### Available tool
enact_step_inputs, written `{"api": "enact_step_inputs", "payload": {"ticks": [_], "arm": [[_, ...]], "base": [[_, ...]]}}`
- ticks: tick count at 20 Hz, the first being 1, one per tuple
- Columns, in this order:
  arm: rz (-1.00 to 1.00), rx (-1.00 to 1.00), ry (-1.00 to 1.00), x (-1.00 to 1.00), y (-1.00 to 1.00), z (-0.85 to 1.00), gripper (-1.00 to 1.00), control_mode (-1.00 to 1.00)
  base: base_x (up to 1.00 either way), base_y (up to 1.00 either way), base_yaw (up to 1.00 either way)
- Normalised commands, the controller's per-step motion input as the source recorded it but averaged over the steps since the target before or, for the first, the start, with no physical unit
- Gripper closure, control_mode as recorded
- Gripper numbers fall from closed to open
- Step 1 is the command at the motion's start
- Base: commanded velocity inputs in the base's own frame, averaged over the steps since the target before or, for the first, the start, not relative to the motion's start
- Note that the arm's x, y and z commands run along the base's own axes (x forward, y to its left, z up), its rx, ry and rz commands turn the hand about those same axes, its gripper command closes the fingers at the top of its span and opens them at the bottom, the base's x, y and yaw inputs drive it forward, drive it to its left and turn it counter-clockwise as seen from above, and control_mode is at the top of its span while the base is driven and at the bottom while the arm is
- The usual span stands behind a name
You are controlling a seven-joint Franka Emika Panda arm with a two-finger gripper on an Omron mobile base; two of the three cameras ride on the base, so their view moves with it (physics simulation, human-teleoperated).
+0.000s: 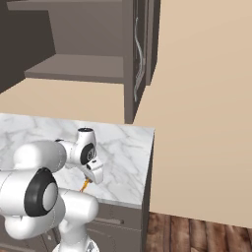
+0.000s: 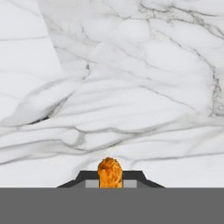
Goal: Retrieve the tupperware from the cabinet, then place the raw meat into the tupperware to avoid contamination.
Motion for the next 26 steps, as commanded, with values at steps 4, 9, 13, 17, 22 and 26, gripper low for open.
{"api": "enact_step_inputs", "payload": {"ticks": [4,9,13,17,22,26], "arm": [[-0.03,0.0,0.0,-0.17,0.0,-0.05,1.0,-1.0],[-0.05,0.04,-0.01,-0.05,-0.12,0.19,1.0,-1.0],[-0.13,0.12,-0.02,-0.01,-0.04,0.81,1.0,-1.0],[-0.07,0.05,-0.07,-0.04,0.04,0.87,1.0,-1.0],[-0.06,0.0,-0.03,0.0,0.33,0.59,1.0,-1.0],[-0.07,0.0,0.0,0.02,0.58,0.42,1.0,-1.0]], "base": [[0.0,0.0,0.0],[0.0,0.0,0.0],[0.0,0.0,0.0],[0.0,0.0,0.0],[0.0,0.0,0.0],[0.0,0.0,0.0]]}}
